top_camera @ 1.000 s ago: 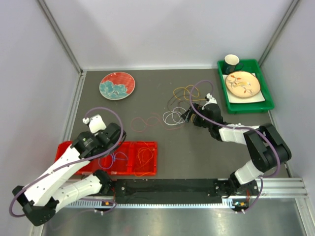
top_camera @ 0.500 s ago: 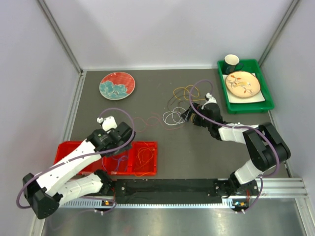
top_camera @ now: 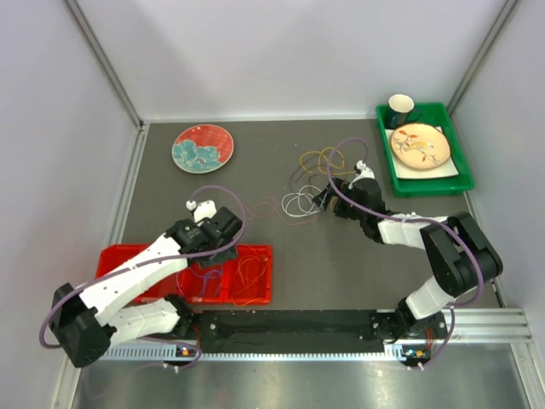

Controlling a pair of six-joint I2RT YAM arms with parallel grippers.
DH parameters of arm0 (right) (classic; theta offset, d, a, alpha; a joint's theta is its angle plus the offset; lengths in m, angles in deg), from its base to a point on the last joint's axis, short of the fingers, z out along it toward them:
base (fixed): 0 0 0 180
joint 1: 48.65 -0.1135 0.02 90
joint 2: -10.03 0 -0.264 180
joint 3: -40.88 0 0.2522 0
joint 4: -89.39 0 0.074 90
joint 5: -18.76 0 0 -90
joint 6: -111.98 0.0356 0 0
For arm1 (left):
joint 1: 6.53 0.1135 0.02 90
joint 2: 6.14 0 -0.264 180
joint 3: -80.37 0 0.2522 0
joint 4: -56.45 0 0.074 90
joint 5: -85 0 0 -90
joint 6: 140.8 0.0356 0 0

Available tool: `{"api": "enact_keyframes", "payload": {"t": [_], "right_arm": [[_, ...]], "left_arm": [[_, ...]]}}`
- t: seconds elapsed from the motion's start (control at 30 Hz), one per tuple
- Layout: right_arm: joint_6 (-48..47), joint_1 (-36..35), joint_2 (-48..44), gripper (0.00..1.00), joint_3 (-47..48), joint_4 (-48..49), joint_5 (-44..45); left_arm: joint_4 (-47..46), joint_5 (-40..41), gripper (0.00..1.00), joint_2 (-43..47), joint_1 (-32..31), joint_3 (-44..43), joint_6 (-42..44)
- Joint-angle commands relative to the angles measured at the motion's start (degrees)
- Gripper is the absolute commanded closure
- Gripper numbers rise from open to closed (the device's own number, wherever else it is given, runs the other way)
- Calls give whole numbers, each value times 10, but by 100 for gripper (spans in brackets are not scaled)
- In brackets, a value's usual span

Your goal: Untangle the cables

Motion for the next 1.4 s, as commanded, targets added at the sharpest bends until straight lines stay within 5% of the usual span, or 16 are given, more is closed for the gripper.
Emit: {"api": "enact_keyframes", "payload": {"t": [0.0,0.2,0.47,0.67,0.83,1.0,1.13,1.27,1.33,1.37], "right_arm": [[-6,-4,0,1,21,31,3],[-4,3,5,1,22,35,-4],[7,16,9,1,15,50,-18],[11,22,9,1,11,57,-24],[17,28,11,1,6,70,-32],[25,37,11,1,1,83,-40],[28,40,11,1,-3,89,-44],[27,41,13,1,-3,90,-46],[28,41,13,1,-4,92,-48],[28,41,13,1,-3,92,-48]], "left_arm": [[-50,-38,40,-20,-1,22,6],[-90,-55,43,-47,-1,39,25],[-123,-21,100,-120,-1,19,60],[-143,11,100,-220,-1,-60,135],[-215,-32,100,-291,-1,-124,282],[-175,-111,100,-392,-1,-226,433],[-72,-57,100,-440,-4,-293,478],[4,54,99,-413,-1,-264,431],[33,38,94,-384,12,-247,400],[44,40,70,-378,17,-242,367]]}}
